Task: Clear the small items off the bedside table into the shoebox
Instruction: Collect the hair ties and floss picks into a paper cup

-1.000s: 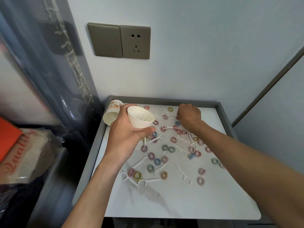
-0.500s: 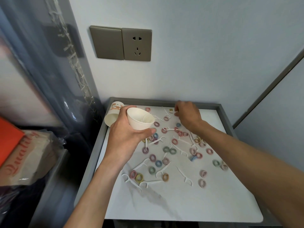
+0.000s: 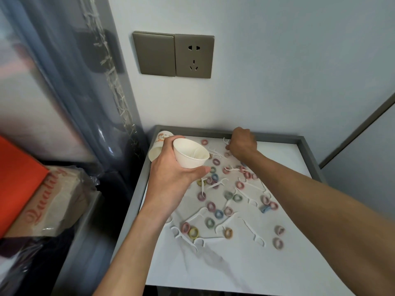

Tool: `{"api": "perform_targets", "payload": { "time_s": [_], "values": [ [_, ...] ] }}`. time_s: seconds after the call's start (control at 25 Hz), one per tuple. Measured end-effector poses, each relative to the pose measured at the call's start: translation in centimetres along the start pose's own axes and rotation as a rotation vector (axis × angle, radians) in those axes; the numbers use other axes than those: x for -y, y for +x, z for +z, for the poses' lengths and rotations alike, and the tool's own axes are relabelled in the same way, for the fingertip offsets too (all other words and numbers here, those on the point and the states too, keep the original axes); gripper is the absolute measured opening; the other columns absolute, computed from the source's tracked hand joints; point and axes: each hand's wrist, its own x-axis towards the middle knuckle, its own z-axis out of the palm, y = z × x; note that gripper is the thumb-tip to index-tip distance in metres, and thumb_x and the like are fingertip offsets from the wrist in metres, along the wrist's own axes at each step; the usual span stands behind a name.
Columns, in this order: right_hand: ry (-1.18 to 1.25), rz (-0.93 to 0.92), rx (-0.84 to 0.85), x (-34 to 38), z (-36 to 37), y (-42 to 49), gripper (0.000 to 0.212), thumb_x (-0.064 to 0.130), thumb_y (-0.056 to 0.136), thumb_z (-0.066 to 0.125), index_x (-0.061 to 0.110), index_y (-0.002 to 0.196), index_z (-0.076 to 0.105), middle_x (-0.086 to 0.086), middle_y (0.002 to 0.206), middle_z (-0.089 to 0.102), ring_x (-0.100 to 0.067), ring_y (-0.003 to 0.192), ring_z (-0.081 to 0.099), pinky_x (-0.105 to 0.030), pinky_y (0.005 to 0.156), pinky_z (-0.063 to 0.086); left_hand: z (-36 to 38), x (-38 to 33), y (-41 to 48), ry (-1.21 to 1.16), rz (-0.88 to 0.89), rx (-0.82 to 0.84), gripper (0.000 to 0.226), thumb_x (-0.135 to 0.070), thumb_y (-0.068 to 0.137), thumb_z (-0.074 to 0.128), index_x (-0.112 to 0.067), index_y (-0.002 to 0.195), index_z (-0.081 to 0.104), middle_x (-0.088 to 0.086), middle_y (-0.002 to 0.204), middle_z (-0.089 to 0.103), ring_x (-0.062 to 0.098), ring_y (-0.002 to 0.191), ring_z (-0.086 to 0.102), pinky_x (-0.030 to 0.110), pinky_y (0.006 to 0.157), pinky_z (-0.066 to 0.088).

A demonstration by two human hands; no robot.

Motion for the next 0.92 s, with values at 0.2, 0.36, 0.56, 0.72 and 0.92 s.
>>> {"api": "perform_targets", "payload": {
  "time_s": [0.2,0.36,0.56,0.72,0.92],
  "values": [
    [-0.157,-0.069,0.028,0.4,-0.3,-0.3,0.009,0.012,0.09,0.059,0.011,0.098,0.061,-0.012,0.108,0.067,-0.032,0.102,0.064,-0.033,0.072,0.042,-0.2,0.1,-0.1,0.016,-0.01,0.002,0.069,-0.021,0.058,0.093,-0.035,0.113,0.053,-0.018,0.094,0.062,-0.008,0.088,0.058,0.029,0.078,0.056],
    [-0.287,-0.198,-0.034,0.2,-0.2,-1.2,0.018,0.008,0.093,0.053,0.008,0.105,0.066,-0.013,0.11,0.068,-0.033,0.102,0.064,-0.034,0.076,0.046,-0.2,0.0,-0.2,0.032,-0.005,0.011,0.072,-0.021,0.058,0.093,-0.033,0.117,0.054,-0.015,0.096,0.062,-0.002,0.091,0.059,0.034,0.083,0.055],
    [0.267,-0.144,-0.058,-1.0,-4.5,-2.7,0.012,0.017,0.097,0.056,0.008,0.098,0.064,-0.01,0.087,0.07,-0.026,0.084,0.068,-0.028,0.068,0.049,0.3,0.4,-0.3,0.059,0.02,0.04,0.072,-0.024,0.057,0.093,-0.035,0.115,0.053,-0.019,0.094,0.061,-0.01,0.09,0.055,0.009,0.069,0.046],
    [0.803,-0.216,0.026,-3.3,-8.2,-9.1,0.005,0.015,0.091,0.066,0.011,0.09,0.069,-0.002,0.071,0.071,-0.008,0.054,0.059,-0.019,0.052,0.049,1.5,0.1,-0.9,0.114,0.049,0.102,0.073,-0.026,0.053,0.095,-0.038,0.111,0.052,-0.018,0.096,0.063,-0.011,0.092,0.054,0.002,0.062,0.04],
    [0.569,-0.521,0.22,-3.9,-10.1,-13.9,0.007,0.023,0.084,0.074,0.027,0.08,0.075,0.013,0.056,0.062,0.0,0.048,0.05,-0.012,0.05,0.039,3.1,-0.3,-2.2,0.235,0.116,0.204,0.075,-0.029,0.056,0.092,-0.041,0.116,0.049,-0.02,0.102,0.063,0.009,0.097,0.059,0.024,0.076,0.049]
  ]
}}
